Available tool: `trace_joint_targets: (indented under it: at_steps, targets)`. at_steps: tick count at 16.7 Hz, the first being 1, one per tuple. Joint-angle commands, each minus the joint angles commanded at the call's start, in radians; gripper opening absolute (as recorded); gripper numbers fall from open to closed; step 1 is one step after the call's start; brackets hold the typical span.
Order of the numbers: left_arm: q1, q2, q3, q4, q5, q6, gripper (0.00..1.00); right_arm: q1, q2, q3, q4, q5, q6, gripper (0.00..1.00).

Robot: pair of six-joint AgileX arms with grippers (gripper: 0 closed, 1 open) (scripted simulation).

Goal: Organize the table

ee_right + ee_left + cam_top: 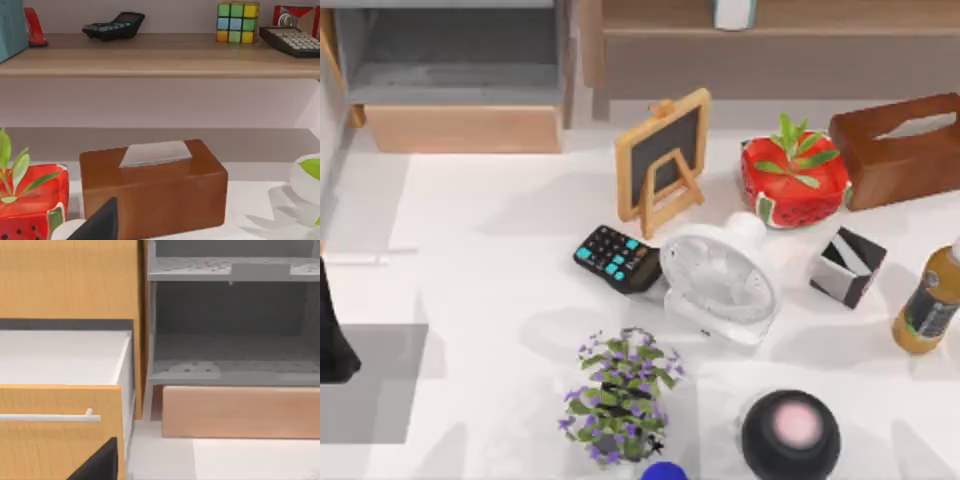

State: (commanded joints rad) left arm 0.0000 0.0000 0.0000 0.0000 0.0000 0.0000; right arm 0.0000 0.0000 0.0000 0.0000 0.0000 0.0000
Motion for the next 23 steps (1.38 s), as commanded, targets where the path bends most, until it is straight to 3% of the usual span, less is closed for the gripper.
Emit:
trace_joint_targets:
  at_steps: [7, 23]
  targets:
    - [0.019, 0.116, 0.114, -0.056, -0.003, 0.009, 1.0, 0.0, 0.0, 0.0, 0.0, 0.0, 0.0, 1.0]
    - [0.116, 0.969, 0.925, -0.5, 0.014, 0.107, 1.0, 0.0, 0.0, 0.0, 0.0, 0.0, 0.0, 1.0]
